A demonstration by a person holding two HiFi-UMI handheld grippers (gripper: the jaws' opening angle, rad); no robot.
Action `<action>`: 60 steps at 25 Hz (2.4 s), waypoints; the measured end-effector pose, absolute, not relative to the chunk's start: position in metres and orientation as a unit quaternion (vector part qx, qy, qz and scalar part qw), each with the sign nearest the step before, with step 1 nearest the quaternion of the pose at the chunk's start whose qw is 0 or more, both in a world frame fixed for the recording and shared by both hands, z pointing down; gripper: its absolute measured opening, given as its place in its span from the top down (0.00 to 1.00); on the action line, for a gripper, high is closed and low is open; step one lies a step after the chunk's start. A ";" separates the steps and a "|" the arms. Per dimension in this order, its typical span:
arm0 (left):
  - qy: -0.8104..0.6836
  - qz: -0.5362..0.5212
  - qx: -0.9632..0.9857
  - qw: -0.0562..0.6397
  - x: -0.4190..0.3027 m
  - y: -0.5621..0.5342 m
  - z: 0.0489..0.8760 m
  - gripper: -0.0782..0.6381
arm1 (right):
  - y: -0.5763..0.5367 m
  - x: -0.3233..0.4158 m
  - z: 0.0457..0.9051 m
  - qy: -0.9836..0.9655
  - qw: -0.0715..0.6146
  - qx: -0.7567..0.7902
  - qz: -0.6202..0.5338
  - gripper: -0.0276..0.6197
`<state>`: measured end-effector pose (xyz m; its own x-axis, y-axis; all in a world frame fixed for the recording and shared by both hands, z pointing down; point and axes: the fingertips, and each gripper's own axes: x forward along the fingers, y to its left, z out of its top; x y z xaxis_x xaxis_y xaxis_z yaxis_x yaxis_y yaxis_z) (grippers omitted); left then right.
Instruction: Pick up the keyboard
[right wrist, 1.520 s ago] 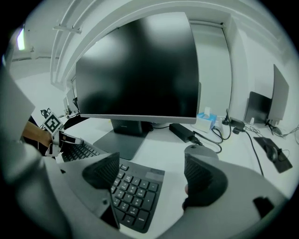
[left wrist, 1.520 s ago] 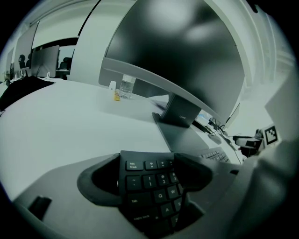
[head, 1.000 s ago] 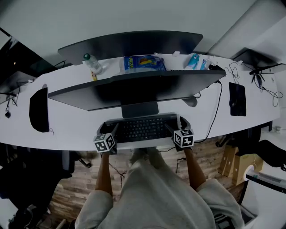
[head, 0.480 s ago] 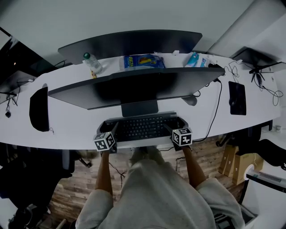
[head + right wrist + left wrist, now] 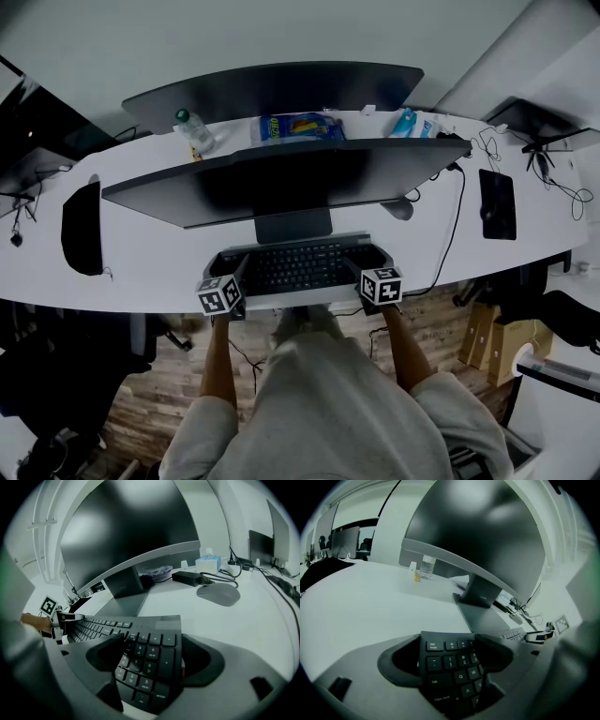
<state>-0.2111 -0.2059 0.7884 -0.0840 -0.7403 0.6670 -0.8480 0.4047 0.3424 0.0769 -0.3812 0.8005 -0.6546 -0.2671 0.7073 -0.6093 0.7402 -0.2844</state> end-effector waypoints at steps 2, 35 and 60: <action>-0.734 0.065 0.540 0.407 -0.212 -0.206 0.788 0.42 | -0.382 0.077 0.801 -0.871 0.332 0.252 0.259 0.39; -0.763 0.023 0.569 0.306 -0.217 -0.211 0.683 0.42 | -0.387 0.070 0.696 -0.911 0.252 0.273 0.180 0.39; -0.788 -0.026 0.593 0.164 -0.238 -0.218 0.539 0.42 | -0.403 0.045 0.557 -0.948 0.129 0.280 0.078 0.39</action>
<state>-0.2375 -0.2179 0.5392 -0.2429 -0.9431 0.2270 -0.9262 0.2951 0.2349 0.0447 -0.4027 0.5570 -0.8096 -0.5108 0.2893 -0.5513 0.8309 -0.0758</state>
